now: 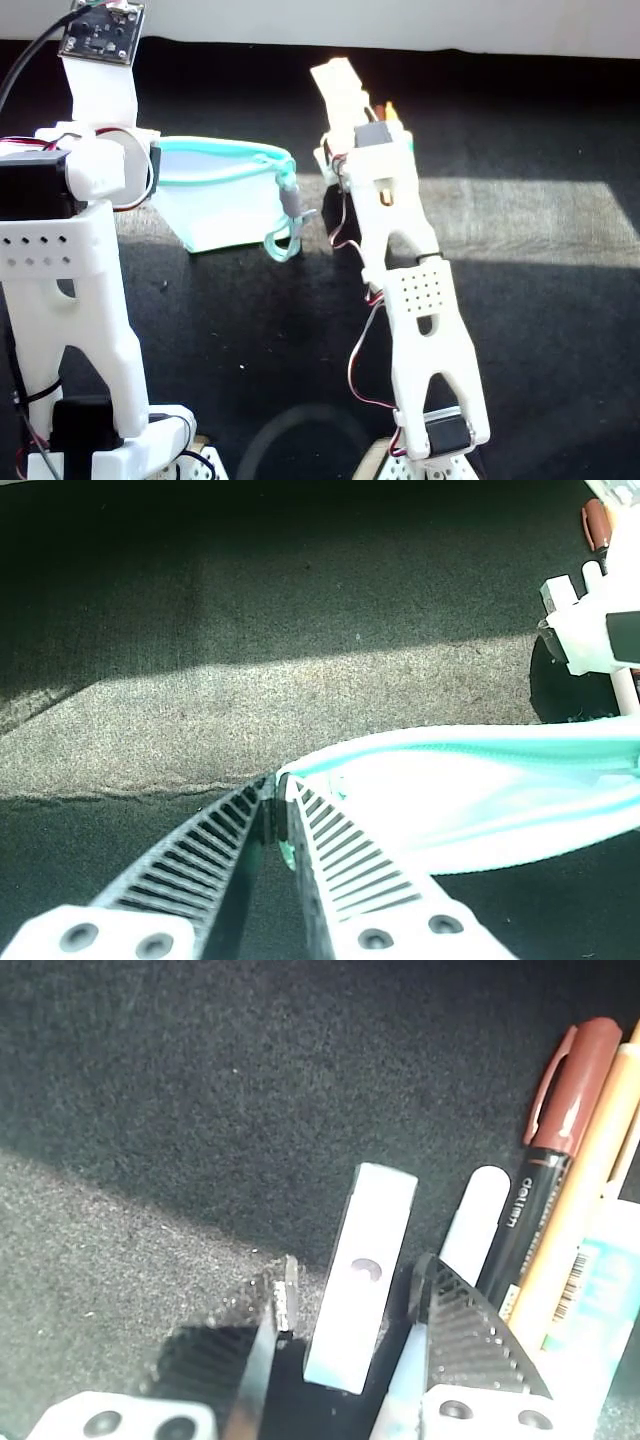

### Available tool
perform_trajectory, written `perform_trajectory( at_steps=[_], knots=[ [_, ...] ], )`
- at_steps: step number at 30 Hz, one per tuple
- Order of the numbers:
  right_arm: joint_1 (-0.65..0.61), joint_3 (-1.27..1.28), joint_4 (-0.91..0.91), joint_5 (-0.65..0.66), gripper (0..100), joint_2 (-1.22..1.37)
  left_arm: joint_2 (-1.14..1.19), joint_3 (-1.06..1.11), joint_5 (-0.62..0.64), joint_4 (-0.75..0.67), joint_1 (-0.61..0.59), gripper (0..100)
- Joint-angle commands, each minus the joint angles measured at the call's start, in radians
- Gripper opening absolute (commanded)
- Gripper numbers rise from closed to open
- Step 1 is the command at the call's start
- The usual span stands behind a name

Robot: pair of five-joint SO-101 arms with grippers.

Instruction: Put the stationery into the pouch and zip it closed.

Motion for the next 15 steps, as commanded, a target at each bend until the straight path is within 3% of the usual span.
perform_trajectory(
  at_steps=[1, 6, 11, 15],
  knots=[
    [-0.010, -0.004, -0.012, 0.002, 19.0, 0.018, 0.016, 0.027, 0.000, 0.015, -0.010, 1],
    [-0.005, -0.013, -0.012, -0.002, 18.0, 0.074, 0.016, 0.027, 0.000, 0.015, -0.010, 1],
    [0.008, -0.015, -0.012, -0.003, 0.0, 0.025, 0.016, 0.027, 0.000, 0.015, -0.010, 1],
    [0.027, -0.015, 0.013, -0.003, 0.4, -0.050, 0.016, 0.027, 0.000, 0.015, -0.010, 1]
  ],
)
